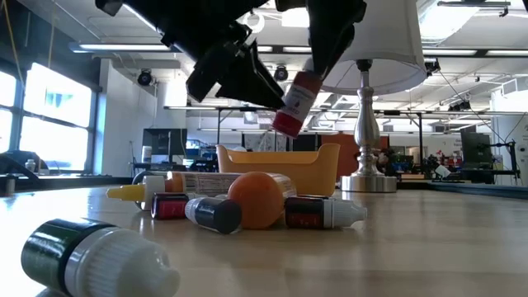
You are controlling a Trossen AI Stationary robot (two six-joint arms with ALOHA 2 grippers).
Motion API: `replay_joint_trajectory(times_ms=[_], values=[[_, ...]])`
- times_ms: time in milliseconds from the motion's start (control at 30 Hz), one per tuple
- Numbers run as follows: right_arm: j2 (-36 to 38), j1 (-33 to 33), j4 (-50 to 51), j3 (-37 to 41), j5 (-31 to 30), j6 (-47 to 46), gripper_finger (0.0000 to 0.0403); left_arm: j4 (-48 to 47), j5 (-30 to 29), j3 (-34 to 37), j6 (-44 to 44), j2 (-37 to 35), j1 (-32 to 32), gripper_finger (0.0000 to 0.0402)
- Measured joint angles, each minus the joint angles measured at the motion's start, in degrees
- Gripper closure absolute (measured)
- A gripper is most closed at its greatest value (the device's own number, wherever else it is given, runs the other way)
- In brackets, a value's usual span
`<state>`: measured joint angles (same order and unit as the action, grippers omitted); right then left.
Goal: Pick & Place food coloring
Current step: Put the large red food coloring bottle into the yellow container
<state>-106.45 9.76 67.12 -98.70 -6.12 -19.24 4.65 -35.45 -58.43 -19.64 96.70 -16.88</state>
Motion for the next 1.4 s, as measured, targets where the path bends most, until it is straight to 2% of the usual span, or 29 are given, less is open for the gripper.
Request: replay_joint_trajectory(times_ms=[167, 267, 400, 567, 833, 1100, 1400], values=[[0.0, -0.6, 3.75, 0.0, -3.5, -0.05, 0.0279, -4.2, -0.48, -0.01, 3.07, -3.11, 0.0, 0.0238], [0.0, -1.34, 4.31, -0.02, -3.68, 0.02, 0.0279, -7.51, -3.08, -0.07, 4.97, -6.49, 0.02, 0.0238], [0.0, -2.79, 4.9, -0.04, -4.02, 0.27, 0.0279, -13.31, -8.29, 0.0, 5.37, -12.62, 0.04, 0.0238], [0.0, -6.78, 5.98, -0.02, -4.27, 2.91, 0.0279, -18.8, -10.16, -0.08, 7.4, -22.27, 0.0, 0.0238], [0.0, -17.91, 8.06, -0.02, 2.32, 3.03, 0.0279, -21.26, -10.24, -0.08, 7.97, -33.93, 0.02, 0.0238], [-0.13, -26.57, 10.29, 0.33, 3.77, 2.83, 0.0279, -24.59, -10.23, -0.07, 7.98, -36.12, 0.02, 0.0238], [-4.15, -29.09, 9.99, 0.33, 6.64, 4.1, 0.0279, -27.09, -10.2, 0.04, 11.44, -35.46, 0.02, 0.0238]])
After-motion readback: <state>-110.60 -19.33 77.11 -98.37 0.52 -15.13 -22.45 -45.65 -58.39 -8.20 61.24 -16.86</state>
